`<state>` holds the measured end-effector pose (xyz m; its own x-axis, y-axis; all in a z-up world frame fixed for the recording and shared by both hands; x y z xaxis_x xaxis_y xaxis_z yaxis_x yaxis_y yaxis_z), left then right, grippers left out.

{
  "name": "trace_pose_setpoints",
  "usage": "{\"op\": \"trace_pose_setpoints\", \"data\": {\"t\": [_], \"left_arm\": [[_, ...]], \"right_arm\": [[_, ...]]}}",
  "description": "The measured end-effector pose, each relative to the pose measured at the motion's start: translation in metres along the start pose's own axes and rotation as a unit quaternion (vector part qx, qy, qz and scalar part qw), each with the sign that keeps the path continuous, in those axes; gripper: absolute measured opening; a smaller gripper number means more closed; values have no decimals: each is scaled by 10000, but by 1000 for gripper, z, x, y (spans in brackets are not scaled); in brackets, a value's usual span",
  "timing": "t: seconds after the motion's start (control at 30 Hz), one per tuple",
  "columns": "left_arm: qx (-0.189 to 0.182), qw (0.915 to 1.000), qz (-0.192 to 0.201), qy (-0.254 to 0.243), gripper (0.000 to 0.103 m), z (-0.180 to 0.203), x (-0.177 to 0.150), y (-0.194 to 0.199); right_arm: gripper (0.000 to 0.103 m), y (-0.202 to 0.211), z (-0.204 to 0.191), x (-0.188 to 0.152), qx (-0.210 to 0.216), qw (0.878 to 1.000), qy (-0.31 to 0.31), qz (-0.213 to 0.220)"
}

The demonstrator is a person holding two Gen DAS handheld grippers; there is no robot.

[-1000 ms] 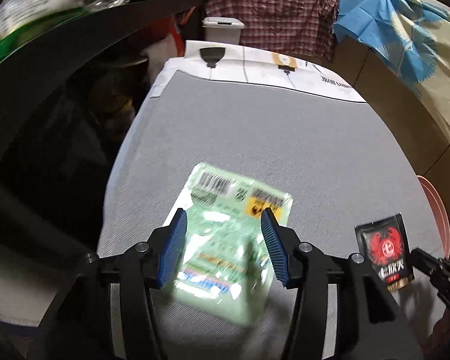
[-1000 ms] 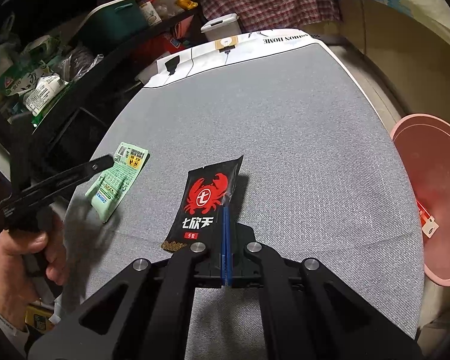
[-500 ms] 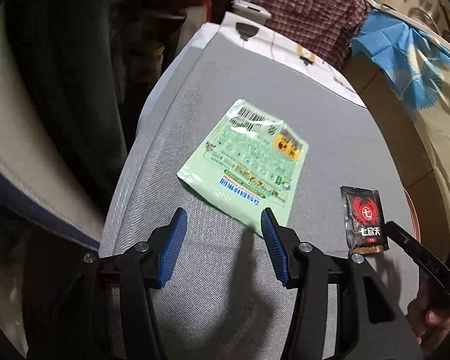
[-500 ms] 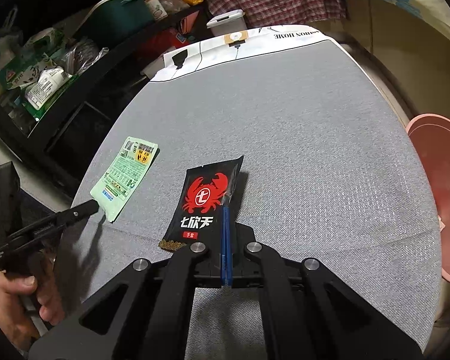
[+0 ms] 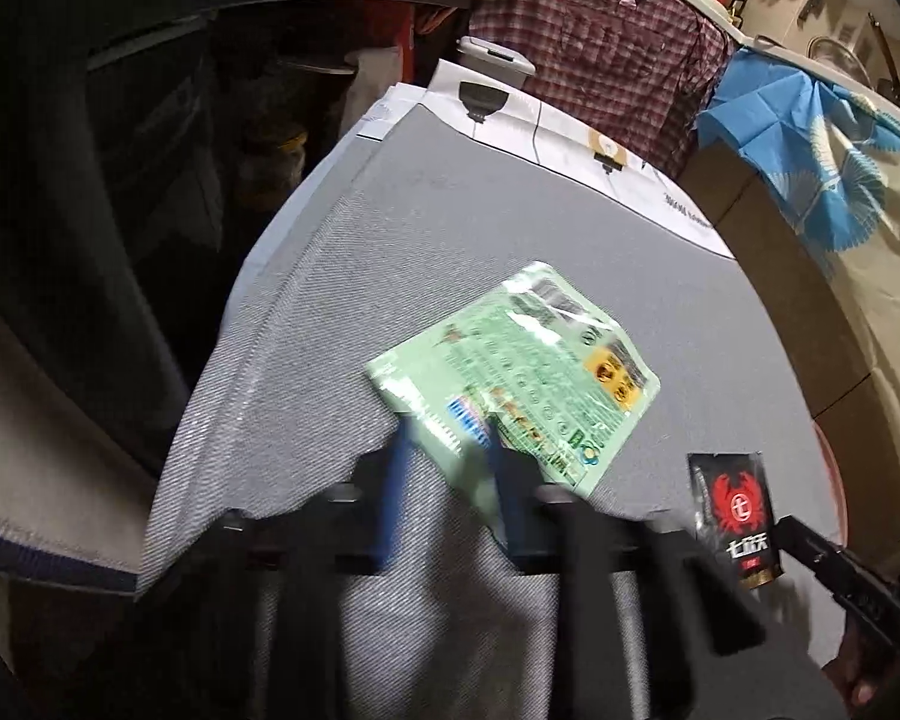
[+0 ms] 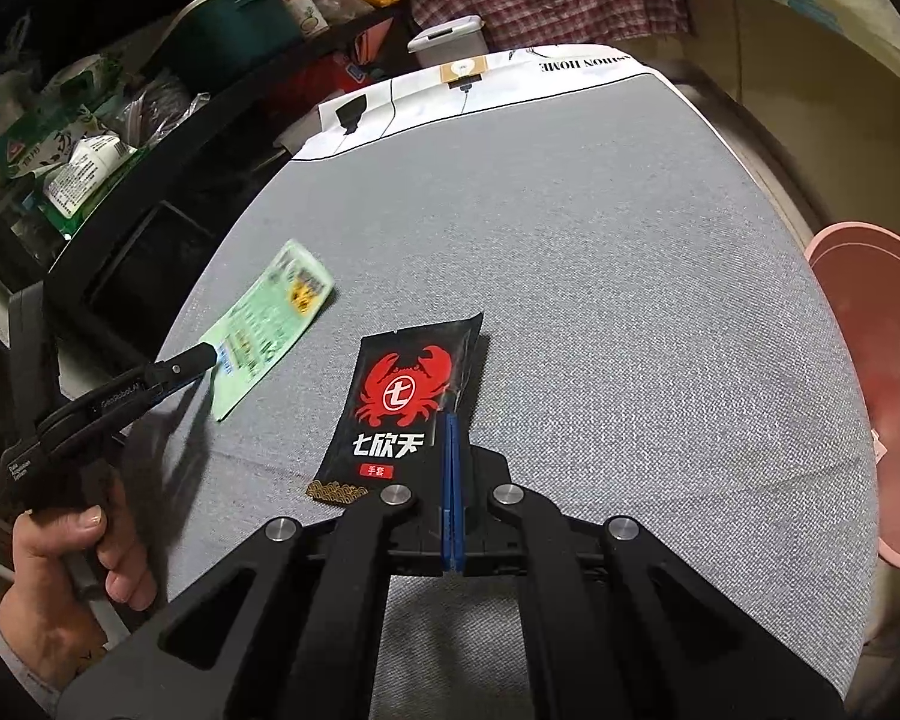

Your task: Collect trash

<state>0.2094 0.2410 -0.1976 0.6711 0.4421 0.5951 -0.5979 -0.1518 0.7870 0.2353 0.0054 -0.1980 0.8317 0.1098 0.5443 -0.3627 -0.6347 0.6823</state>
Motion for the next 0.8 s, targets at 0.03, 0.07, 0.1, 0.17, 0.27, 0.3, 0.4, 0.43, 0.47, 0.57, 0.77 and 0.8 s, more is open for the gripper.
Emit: {"op": "trace_pose_setpoints", "data": {"t": [0.03,0.07,0.1,0.17,0.27,0.3,0.4,0.43,0.47,0.57,0.77,0.8], "left_arm": [[-83,9999,59,-21,17,4,2,2],[-174,9998,68,-59,17,8,2,3],[-219,9997,60,-87,17,10,2,2],[-270,9996,18,-123,17,15,1,1],[-169,9997,-16,-159,18,18,1,-2],[-124,9997,-3,-209,20,19,3,-2],[17,9990,184,-412,33,26,12,3],[76,9987,221,-447,34,27,14,4],[164,9984,246,-472,34,30,17,5],[455,9972,211,-558,39,44,20,4],[959,9925,386,-651,43,78,33,-7],[1089,9911,405,-657,43,83,35,-10]], "right_arm": [[0,0,0,0,2,10000,-2,-1],[0,-1,0,0,2,10000,-3,-4],[0,-2,0,0,9,10000,-5,-14],[0,-3,0,0,14,10000,3,-27],[0,-4,-2,0,16,10000,21,-31],[0,-3,-2,0,12,10000,23,-25],[0,-1,-1,1,-14,10000,26,13],[0,1,0,1,-39,10000,25,32],[0,2,2,2,-63,10000,15,46],[0,5,7,4,-112,9999,-46,88],[0,10,14,6,-145,9998,-82,127],[0,11,16,7,-148,9997,-96,138]]}}
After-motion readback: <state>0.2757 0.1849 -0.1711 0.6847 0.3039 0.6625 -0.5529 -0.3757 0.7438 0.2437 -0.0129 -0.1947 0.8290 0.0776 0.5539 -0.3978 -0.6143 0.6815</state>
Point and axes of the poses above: each gripper's, at about its wrist camera, not at the fingertips, and y roughly against the way its jaws point, z to its right, x to its top, the point moved 10 cm from there along -y, roughly the way its jaws point, and after that the axes turned 11 degrees about x, right-handed, at the moved point
